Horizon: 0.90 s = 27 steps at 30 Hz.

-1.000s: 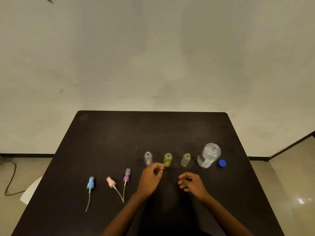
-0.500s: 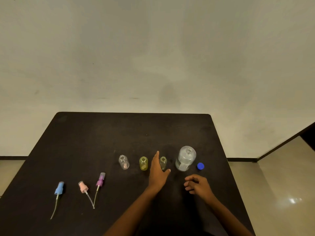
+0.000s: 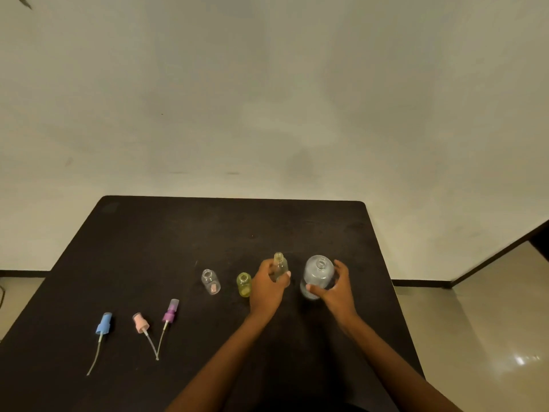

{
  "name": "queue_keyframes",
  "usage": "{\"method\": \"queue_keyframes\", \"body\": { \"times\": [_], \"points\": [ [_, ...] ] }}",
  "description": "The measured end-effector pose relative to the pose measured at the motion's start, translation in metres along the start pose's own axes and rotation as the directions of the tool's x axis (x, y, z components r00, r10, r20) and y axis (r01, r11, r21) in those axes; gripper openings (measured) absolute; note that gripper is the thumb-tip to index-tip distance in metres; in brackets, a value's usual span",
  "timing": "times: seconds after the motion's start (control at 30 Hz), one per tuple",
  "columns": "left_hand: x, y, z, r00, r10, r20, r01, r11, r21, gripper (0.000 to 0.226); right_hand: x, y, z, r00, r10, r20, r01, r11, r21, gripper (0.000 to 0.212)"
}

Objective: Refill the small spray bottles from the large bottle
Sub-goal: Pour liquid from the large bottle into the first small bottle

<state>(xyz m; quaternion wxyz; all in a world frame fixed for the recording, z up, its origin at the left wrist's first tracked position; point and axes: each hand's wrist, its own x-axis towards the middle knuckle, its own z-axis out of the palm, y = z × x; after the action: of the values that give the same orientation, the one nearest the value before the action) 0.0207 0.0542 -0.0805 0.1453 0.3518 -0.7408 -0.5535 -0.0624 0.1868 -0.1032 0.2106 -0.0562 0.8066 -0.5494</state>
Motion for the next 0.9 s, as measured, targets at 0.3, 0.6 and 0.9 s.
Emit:
{"method": "queue_keyframes", "body": {
  "times": [0.3,0.6,0.9],
  "points": [
    [-0.003,0.082,-0.070,0.989,0.145,-0.011,-0.144,0.968,-0.206,0.031,0.005,-0.011,0.032,0.987,0.047,-0.151,-0.034,0.995,0.088,0.075],
    [-0.003,0.156,-0.142,0.978,0.189,0.085,-0.148,0.924,-0.353,0.034,-0.013,-0.116,0.013,0.954,-0.265,-0.139,0.275,0.959,0.063,0.065],
    [-0.021,0.244,-0.197,0.901,0.389,0.190,-0.299,0.876,-0.378,0.030,-0.062,-0.292,-0.024,0.710,-0.676,-0.196,0.672,0.734,-0.098,0.065]
  ]
}}
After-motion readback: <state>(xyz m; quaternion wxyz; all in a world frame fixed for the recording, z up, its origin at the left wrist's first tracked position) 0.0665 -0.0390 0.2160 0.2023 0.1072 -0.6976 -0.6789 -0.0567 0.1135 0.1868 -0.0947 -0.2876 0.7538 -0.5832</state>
